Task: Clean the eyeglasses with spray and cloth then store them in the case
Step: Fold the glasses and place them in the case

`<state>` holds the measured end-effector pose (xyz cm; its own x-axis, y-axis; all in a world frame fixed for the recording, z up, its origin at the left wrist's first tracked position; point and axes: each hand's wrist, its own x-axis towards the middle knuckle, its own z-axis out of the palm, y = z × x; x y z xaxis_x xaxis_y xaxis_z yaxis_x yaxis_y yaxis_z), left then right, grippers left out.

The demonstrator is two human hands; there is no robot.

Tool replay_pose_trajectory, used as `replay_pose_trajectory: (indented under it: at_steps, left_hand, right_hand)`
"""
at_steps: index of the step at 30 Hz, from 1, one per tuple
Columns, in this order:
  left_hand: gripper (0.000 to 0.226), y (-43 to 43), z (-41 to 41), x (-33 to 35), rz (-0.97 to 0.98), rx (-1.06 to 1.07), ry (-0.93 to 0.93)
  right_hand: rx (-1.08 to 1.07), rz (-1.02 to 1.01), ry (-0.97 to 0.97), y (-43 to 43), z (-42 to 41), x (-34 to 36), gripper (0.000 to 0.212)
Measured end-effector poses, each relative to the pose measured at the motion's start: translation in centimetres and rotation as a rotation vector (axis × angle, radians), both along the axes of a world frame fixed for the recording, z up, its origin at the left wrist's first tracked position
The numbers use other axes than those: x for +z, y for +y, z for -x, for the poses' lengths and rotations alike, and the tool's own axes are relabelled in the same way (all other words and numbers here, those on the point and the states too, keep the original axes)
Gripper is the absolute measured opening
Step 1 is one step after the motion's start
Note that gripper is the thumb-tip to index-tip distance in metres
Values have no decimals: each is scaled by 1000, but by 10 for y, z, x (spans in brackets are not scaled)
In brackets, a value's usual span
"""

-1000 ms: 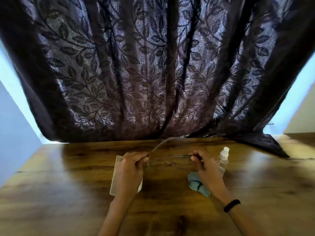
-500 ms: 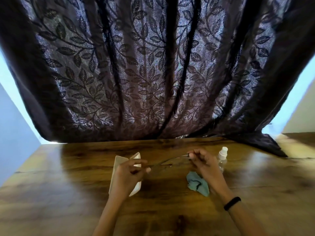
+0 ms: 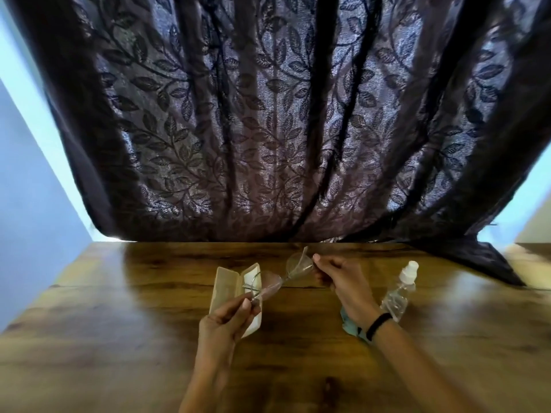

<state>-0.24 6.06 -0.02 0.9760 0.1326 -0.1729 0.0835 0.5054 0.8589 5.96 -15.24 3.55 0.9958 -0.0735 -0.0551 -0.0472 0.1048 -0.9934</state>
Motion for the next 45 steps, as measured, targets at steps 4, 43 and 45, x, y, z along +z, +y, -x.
replay_pose_trajectory:
  at_steps: [4,43,45]
  left_hand:
    - [13,-1,6,1,-436,251,-67]
    - [18,-15,27,-19,-1366,222,-135]
    - [17,-14,26,-20,-1385,205,-127]
  right_hand:
    - [40,22,19,19,-14,0,18]
    - [341,948,4,88,-96,-18,14]
    - [327,879,35,84,-94,-19,14]
